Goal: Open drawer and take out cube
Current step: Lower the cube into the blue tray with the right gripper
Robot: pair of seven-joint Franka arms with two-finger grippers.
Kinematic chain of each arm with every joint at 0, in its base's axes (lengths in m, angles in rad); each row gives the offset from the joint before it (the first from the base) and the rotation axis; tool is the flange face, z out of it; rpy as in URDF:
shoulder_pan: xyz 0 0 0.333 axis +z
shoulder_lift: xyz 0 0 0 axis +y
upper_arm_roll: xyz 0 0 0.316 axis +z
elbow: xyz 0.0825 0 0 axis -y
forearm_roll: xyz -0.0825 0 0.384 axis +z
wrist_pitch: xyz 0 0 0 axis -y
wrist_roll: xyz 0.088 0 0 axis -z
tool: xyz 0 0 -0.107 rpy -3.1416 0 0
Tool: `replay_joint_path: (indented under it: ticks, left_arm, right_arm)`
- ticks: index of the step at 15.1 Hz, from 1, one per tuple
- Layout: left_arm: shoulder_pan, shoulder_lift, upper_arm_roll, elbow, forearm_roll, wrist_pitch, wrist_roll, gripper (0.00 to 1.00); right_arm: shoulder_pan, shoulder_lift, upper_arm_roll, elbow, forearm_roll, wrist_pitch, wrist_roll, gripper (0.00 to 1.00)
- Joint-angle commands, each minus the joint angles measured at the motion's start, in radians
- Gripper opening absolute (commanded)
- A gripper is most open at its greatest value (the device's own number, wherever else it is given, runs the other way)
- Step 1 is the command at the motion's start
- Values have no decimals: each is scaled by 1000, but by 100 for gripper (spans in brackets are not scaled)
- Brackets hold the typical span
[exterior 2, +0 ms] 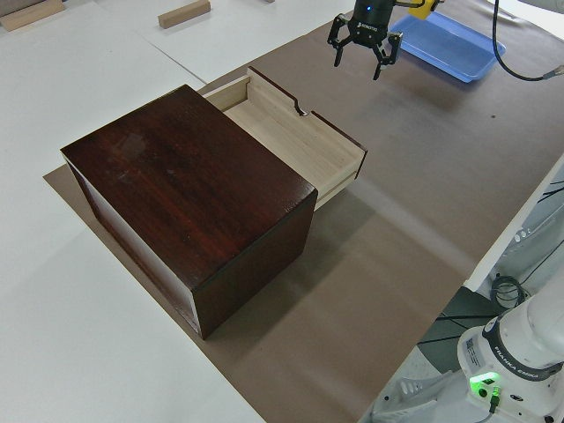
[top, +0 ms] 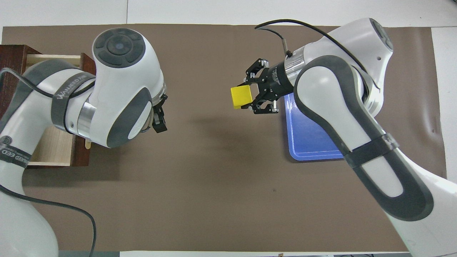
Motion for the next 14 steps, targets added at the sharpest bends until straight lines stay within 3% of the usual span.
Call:
replay_joint_path:
  ticks: [1,5,14]
  left_arm:
    - [86,-45,-12,-73,5,40,193,100]
    - [151,-78,-11,-168,10,134,307,100]
    - [304,-77,-9,-180,30,202,488,100]
  right_arm:
    - [-146,-2,12,-64,33,-31,-111,0]
    - [-254,0,9,-173,33,-10,-214,0]
    - [-272,10,8,-334,33,133,-309,0]
